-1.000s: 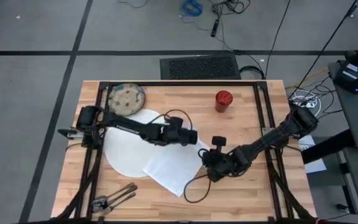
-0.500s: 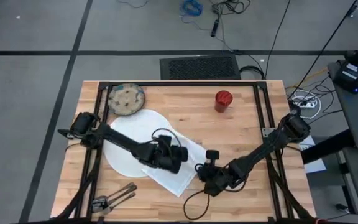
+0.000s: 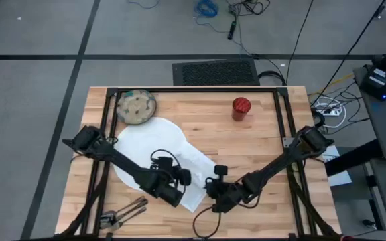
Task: Set table place
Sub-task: Fold the white napkin
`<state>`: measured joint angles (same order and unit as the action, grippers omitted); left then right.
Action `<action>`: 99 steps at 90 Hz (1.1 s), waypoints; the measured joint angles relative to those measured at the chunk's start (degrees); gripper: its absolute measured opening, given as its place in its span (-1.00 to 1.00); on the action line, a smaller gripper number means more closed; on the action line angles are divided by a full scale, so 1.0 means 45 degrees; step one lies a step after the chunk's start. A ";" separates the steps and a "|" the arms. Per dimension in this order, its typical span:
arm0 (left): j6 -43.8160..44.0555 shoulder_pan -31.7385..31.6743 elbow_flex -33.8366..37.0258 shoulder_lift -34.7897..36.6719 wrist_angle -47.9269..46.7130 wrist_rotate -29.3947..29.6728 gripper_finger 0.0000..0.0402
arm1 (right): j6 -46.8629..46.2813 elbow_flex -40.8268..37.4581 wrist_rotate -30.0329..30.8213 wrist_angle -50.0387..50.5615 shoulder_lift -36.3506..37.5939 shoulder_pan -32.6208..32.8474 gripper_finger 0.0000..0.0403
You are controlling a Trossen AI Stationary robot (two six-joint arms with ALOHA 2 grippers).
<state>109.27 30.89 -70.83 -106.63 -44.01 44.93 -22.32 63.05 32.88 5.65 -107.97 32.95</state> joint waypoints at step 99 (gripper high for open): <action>0.1093 0.2097 0.0000 -0.0005 -0.1291 0.0209 -1.00 | 0.0369 0.0164 0.0356 -0.1890 -0.0318 0.0369 -1.00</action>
<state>114.19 40.33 -70.83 -106.65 -49.82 45.87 -20.66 63.79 34.48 -2.85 -109.40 34.61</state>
